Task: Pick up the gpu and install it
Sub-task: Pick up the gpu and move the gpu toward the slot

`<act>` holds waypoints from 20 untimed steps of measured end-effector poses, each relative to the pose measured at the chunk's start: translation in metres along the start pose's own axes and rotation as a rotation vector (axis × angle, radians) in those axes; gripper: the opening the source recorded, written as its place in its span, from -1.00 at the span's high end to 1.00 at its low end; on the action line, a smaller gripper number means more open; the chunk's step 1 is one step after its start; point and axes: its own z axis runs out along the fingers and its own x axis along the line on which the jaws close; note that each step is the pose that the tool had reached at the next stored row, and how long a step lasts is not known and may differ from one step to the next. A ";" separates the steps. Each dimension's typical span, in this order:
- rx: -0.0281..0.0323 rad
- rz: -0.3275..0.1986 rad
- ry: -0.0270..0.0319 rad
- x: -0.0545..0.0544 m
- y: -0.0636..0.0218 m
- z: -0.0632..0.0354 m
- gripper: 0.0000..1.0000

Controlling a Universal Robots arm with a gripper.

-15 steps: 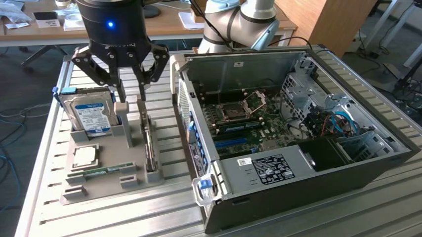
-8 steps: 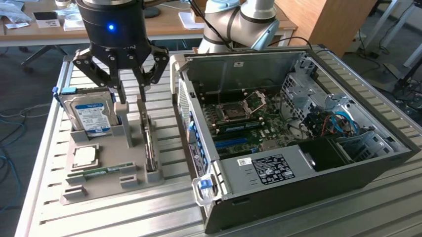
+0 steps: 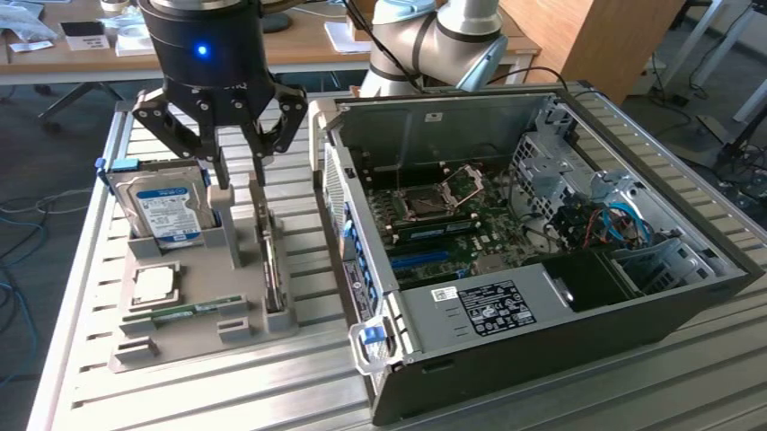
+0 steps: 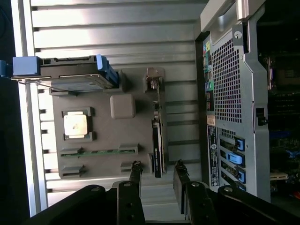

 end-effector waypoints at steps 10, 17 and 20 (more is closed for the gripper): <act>0.0003 0.000 0.0003 0.000 -0.0001 0.0029 0.17; 0.0003 0.000 0.0003 0.000 -0.0003 0.0066 0.17; 0.0001 0.000 0.0001 0.000 -0.0002 0.0067 0.17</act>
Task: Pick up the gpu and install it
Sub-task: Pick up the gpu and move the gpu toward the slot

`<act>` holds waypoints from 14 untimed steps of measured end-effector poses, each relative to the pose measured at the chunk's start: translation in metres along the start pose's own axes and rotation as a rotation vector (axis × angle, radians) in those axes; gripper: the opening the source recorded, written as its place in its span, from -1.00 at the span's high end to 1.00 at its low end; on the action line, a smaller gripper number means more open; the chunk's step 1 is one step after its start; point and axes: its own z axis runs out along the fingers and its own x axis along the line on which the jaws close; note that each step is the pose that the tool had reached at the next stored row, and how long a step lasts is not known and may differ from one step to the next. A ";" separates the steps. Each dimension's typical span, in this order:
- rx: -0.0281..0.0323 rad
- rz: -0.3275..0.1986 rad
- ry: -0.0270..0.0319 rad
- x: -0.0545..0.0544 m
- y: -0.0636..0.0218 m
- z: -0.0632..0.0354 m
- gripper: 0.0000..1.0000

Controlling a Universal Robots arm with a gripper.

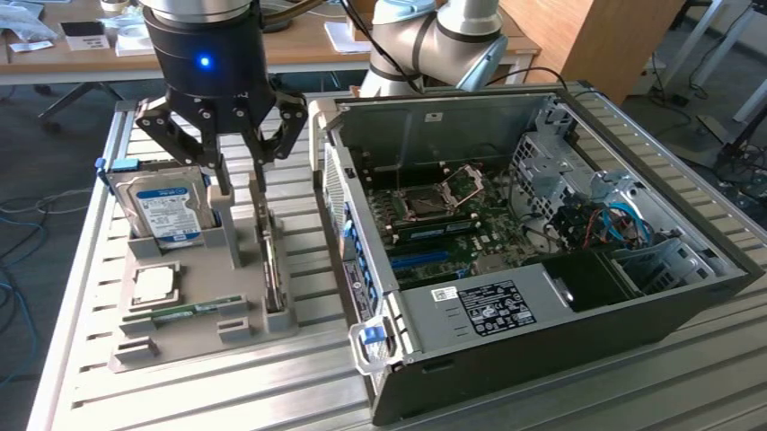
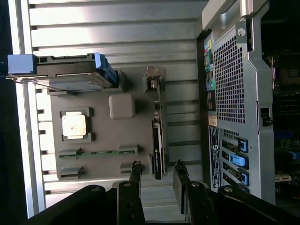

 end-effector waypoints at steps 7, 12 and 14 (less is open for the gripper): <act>0.0001 0.000 0.0001 0.000 0.0000 0.0006 0.17; 0.0002 0.000 0.0002 0.000 -0.0002 0.0036 0.17; 0.0003 0.000 0.0003 0.000 -0.0002 0.0036 0.17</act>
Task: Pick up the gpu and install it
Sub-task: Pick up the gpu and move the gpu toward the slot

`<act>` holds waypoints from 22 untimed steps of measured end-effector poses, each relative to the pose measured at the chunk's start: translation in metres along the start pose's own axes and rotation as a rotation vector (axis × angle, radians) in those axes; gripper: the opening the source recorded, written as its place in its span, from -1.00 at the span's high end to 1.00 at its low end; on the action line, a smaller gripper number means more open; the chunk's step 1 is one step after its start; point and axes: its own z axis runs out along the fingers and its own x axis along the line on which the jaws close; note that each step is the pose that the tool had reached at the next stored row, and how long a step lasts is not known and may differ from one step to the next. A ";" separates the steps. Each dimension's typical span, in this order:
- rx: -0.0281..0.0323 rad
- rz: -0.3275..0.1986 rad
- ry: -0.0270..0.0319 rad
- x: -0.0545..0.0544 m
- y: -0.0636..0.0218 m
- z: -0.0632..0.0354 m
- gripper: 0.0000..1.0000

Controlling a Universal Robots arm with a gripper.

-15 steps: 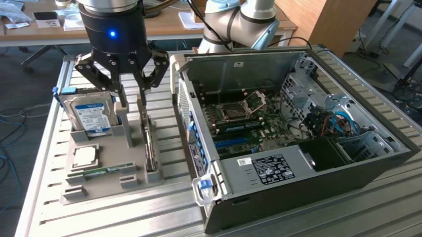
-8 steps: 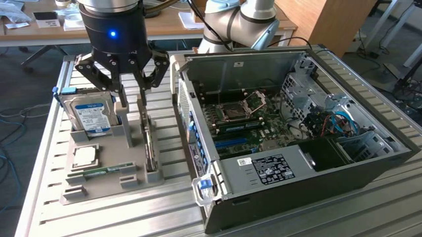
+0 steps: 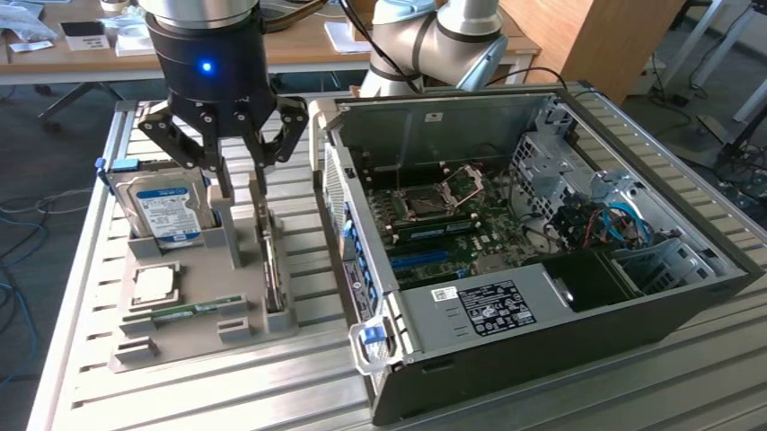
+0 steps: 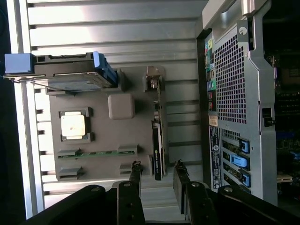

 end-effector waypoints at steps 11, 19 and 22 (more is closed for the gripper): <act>0.0000 0.000 0.0000 0.000 -0.0001 0.0024 0.17; -0.0003 0.000 -0.0004 0.000 -0.0001 0.0040 0.17; -0.0001 0.000 -0.0001 0.000 -0.0002 0.0044 0.17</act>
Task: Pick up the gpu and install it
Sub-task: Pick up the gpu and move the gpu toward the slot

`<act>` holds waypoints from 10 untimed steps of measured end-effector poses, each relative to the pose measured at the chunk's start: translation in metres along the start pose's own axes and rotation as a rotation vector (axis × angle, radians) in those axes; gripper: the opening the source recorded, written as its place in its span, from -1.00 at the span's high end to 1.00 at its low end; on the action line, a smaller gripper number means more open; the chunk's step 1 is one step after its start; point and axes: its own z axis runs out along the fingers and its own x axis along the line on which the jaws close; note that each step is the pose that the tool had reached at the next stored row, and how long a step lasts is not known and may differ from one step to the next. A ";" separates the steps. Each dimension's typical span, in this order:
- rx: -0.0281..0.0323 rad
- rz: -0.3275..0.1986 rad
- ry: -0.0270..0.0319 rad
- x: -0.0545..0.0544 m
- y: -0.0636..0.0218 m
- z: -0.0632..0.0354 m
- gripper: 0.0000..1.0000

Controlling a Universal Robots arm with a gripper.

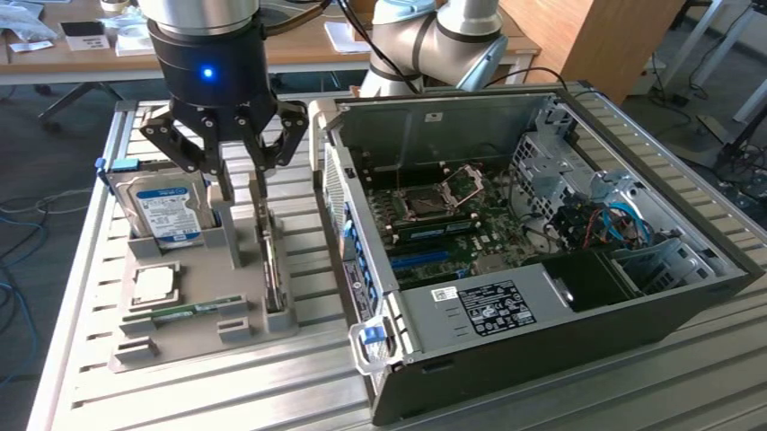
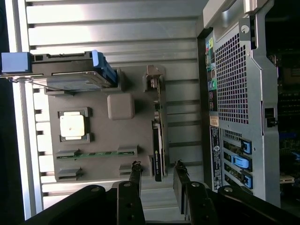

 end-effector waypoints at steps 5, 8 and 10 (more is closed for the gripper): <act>-0.0004 0.000 -0.0004 0.000 0.0000 0.0011 0.17; 0.0000 0.000 -0.0001 0.000 -0.0002 0.0045 0.17; -0.0001 0.000 -0.0001 0.000 -0.0003 0.0074 0.17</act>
